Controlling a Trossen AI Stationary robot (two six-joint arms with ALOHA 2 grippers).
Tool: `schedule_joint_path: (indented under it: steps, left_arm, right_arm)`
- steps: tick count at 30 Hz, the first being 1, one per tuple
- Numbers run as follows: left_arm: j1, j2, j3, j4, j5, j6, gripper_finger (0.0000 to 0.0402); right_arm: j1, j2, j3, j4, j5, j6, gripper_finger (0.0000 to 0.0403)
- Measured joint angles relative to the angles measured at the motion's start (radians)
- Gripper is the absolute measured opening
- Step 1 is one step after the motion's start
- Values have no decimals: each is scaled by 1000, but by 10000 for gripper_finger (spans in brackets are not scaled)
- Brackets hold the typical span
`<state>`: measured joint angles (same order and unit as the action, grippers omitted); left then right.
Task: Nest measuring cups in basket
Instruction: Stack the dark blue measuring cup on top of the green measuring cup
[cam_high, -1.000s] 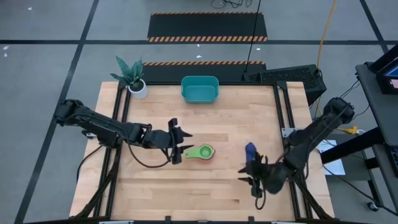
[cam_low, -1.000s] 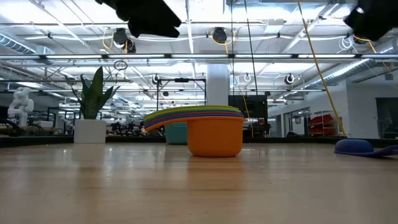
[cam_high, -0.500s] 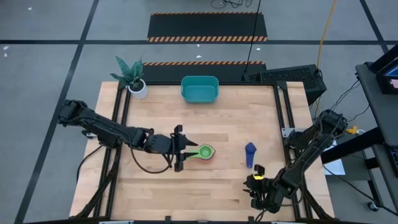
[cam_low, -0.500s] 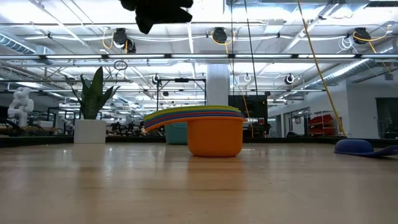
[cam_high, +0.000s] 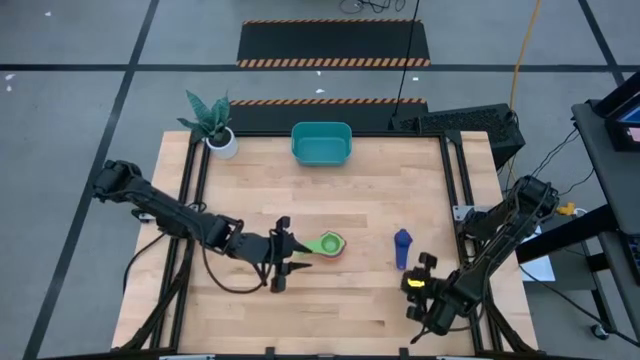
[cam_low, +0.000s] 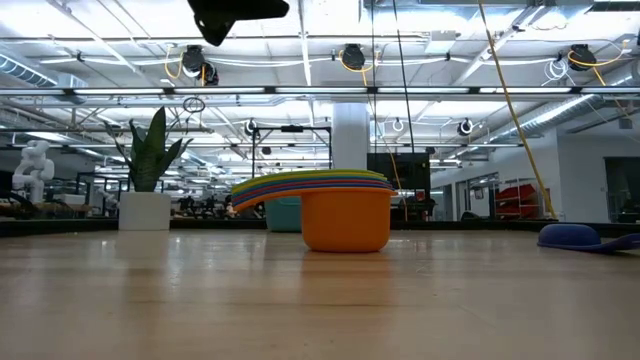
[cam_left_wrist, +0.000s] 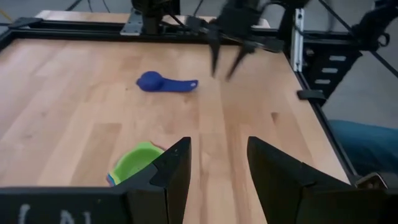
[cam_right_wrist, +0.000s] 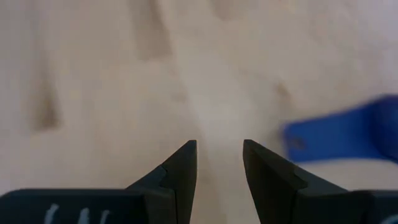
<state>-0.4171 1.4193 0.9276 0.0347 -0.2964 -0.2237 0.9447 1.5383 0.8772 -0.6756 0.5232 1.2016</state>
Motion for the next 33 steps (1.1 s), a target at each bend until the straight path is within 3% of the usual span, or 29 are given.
schedule_joint_path:
  steps: [10,22,33]
  left_arm:
    - [-22,0,0,-10,-46,-19,159]
    - [-21,0,0,-7,-47,-21,159]
    - [-21,0,0,-8,-47,-21,159]
  right_arm:
    - [-39,0,0,-172,-29,-20,125]
    - [-101,0,-50,-59,-32,-188,126]
    - [-113,0,-75,-42,-54,-219,126]
